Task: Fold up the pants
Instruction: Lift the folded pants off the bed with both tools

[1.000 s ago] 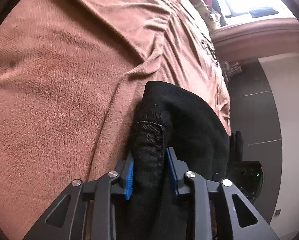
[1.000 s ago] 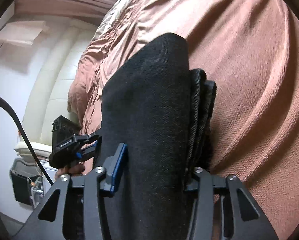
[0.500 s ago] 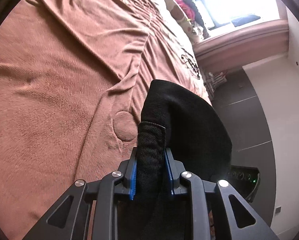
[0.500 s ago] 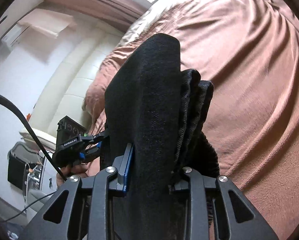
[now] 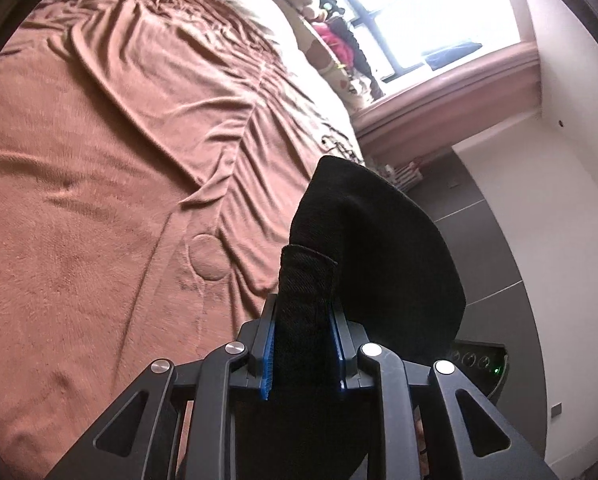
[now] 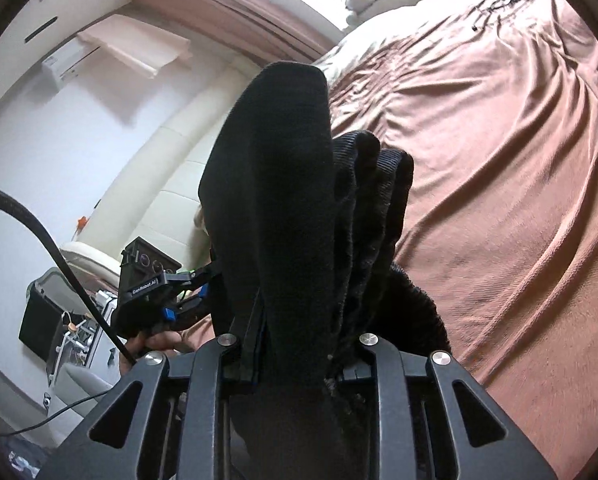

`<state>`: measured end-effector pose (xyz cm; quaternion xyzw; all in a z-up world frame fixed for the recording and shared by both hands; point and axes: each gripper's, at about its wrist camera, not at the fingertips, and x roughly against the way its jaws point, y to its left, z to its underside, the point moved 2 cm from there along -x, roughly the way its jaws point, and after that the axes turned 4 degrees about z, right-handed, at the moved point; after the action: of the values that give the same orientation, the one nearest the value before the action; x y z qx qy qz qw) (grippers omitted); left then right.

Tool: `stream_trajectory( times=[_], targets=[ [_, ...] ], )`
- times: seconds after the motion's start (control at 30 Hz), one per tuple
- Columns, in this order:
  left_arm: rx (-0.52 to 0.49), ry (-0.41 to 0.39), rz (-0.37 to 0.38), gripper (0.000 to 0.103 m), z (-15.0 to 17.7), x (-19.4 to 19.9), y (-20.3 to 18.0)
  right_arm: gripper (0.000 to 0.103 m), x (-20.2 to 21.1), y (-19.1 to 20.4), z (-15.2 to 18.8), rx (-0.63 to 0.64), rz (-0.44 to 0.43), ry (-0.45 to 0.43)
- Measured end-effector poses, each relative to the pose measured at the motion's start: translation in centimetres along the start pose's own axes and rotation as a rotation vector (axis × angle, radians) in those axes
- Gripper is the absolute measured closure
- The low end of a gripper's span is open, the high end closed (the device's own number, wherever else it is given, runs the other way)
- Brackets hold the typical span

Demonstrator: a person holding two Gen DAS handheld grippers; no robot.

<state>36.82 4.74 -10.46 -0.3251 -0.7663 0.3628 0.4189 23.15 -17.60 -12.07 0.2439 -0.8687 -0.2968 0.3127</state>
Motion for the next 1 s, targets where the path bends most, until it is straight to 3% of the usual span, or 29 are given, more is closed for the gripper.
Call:
stream_trajectory(
  times=[0.5, 1.0],
  targets=[
    [-0.112, -0.09, 0.078, 0.08, 1.8, 4.7, -7.0, 0.081, 5.6, 4.1, 1.7, 0.116, -0.008, -0.097],
    [-0.255, -0.186, 0.134, 0.08, 5.0, 12.3, -14.3, 0.081, 10.2, 9.3, 4.4, 0.28, -0.014, -0.215]
  ],
)
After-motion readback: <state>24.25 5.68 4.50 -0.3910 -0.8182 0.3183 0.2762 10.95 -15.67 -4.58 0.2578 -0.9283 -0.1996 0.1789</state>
